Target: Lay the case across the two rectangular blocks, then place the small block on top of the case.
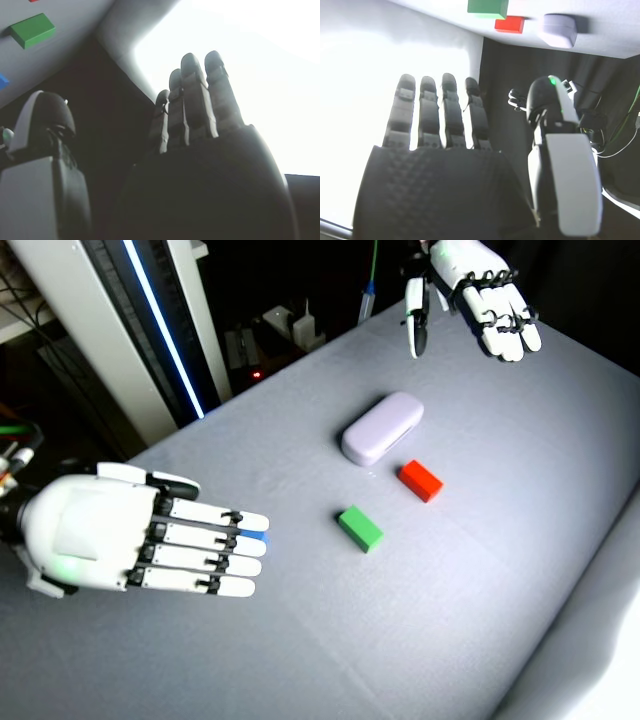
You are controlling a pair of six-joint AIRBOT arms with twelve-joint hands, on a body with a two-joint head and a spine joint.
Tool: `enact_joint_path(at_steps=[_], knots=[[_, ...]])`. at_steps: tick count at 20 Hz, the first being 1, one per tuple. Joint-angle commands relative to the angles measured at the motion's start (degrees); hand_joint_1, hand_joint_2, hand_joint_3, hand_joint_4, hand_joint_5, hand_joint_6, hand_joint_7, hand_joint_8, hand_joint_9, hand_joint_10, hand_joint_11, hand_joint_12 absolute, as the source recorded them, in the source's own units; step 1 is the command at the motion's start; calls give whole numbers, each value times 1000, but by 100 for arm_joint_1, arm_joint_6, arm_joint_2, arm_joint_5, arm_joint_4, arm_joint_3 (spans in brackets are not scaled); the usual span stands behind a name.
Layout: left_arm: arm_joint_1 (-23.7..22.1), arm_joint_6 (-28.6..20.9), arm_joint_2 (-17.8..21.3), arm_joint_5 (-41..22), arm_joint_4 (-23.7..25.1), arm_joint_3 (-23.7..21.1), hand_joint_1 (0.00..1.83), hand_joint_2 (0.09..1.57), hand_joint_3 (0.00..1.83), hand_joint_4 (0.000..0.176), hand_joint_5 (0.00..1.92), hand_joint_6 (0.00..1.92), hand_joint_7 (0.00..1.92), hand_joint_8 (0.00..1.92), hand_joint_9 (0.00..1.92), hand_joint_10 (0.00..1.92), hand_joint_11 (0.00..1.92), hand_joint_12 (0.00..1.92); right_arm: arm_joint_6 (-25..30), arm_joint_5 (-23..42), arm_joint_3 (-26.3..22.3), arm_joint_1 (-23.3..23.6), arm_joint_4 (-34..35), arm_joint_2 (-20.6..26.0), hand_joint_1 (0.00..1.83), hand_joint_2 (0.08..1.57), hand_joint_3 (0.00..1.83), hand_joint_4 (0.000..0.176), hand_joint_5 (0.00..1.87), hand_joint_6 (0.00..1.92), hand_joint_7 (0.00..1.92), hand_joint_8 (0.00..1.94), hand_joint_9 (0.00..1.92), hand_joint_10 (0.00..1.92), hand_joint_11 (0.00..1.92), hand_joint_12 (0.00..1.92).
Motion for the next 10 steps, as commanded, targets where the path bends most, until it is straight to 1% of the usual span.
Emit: enact_joint_path(at_steps=[1, 3, 4, 5, 6, 7, 8, 9, 10], knots=[[-34, -14, -33, -651, 34, 23, 437, 991, 17, 0, 269, 1, 202, 1, 153, 11, 0, 204, 5, 632, 39, 31, 182, 18, 596, 1321, 3, 0, 421, 2, 378, 3, 349, 8, 0, 921], [-37, -28, -36, -645, 59, 21, 445, 971, 1, 0, 276, 3, 199, 0, 153, 7, 0, 198, 5, 632, 40, 31, 182, 11, 619, 1320, 0, 0, 425, 1, 381, 2, 352, 5, 4, 903], [-50, -55, -39, -606, 107, 20, 461, 962, 0, 0, 276, 2, 187, 0, 144, 2, 0, 171, 5, 632, 40, 31, 182, 8, 641, 1317, 0, 0, 433, 1, 391, 1, 376, 5, 17, 941], [-69, -91, -44, -560, 179, 21, 469, 960, 0, 0, 292, 3, 202, 3, 157, 4, 0, 200, 5, 633, 39, 31, 182, 8, 618, 1317, 0, 0, 434, 0, 397, 2, 393, 8, 35, 959], [-103, -168, -59, -453, 352, 17, 503, 944, 0, 67, 265, 0, 210, 3, 168, 5, 0, 161, 5, 638, 36, 34, 181, 7, 612, 1318, 1, 0, 436, 1, 402, 3, 388, 5, 22, 955], [-128, -190, -71, -347, 463, 13, 546, 932, 0, 94, 267, 1, 255, 6, 210, 11, 0, 199, 5, 664, 27, 45, 162, 7, 612, 1320, 1, 0, 438, 1, 394, 0, 373, 0, 4, 949], [-159, -191, -85, -195, 564, 12, 531, 920, 0, 125, 246, 0, 271, 2, 253, 3, 0, 338, 5, 691, 16, 69, 133, 7, 632, 1319, 0, 0, 434, 0, 392, 0, 379, 1, 0, 996], [-190, -191, -118, 1, 643, 29, 516, 927, 2, 141, 221, 1, 278, 1, 274, 4, 0, 437, 5, 718, 12, 86, 108, 8, 601, 1318, 1, 0, 420, 0, 382, 0, 377, 0, 0, 1008], [-215, -195, -147, 121, 692, 49, 565, 903, 0, 158, 193, 0, 261, 0, 287, 4, 0, 498, 5, 731, 10, 112, 96, 8, 609, 1315, 0, 0, 411, 0, 383, 1, 383, 3, 3, 1012]])
